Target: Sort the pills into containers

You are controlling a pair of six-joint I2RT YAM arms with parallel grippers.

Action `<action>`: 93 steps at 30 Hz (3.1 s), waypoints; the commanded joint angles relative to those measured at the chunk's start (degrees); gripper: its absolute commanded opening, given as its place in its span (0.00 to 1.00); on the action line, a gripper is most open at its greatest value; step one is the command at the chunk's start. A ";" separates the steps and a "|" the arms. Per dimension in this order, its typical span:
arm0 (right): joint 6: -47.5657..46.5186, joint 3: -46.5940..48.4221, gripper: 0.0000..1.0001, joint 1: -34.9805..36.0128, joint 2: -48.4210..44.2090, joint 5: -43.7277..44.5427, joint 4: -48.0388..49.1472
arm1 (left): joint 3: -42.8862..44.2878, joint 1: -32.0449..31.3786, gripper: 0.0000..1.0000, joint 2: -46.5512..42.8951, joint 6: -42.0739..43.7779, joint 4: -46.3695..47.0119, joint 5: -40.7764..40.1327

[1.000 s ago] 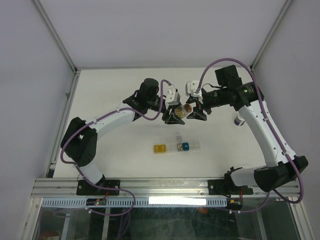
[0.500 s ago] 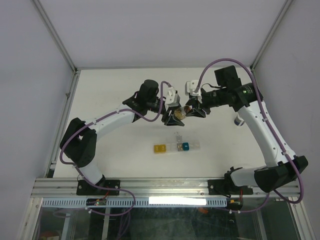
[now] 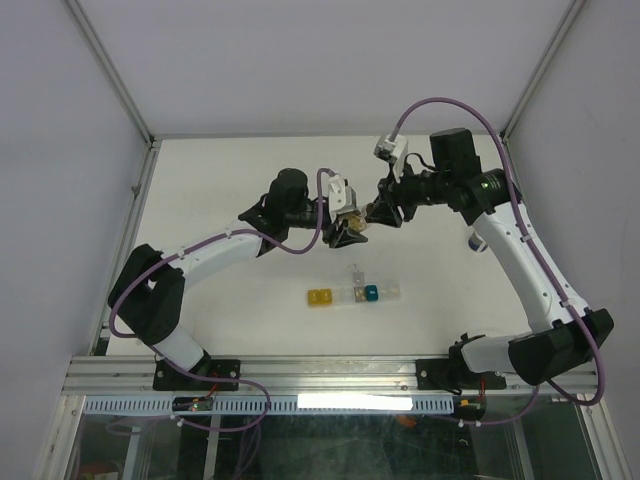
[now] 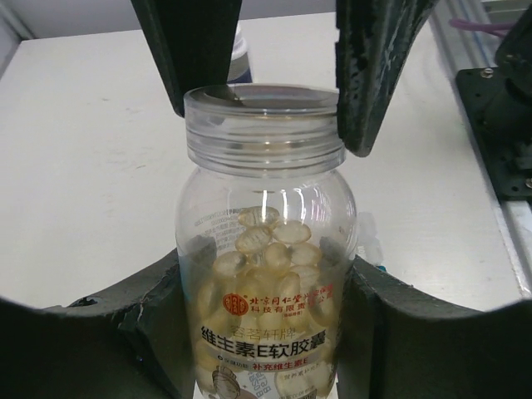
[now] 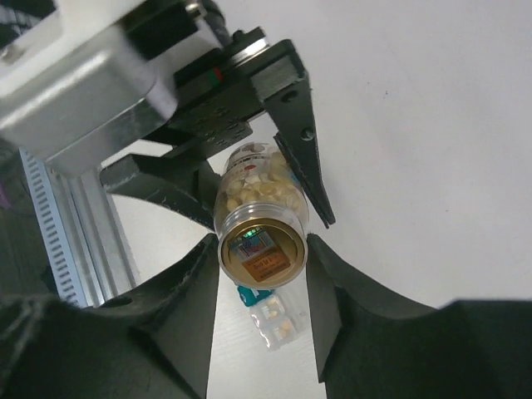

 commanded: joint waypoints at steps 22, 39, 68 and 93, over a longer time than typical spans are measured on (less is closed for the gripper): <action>-16.27 4.87 0.99 -12.22 -7.79 -17.47 -8.12 | 4.22 -0.71 0.00 -2.06 0.55 0.04 5.29; -55.90 7.06 0.79 -4.12 0.37 -18.64 -21.69 | 7.24 -0.70 0.00 -1.07 0.36 -6.21 14.22; -12.53 -2.18 0.18 -0.35 -3.75 -2.39 2.23 | 1.91 -0.90 0.00 -4.58 -4.28 5.27 -1.06; 5.07 1.18 0.99 -12.73 -8.47 -11.91 5.19 | 3.69 -2.86 0.00 -1.39 -0.02 2.92 -9.14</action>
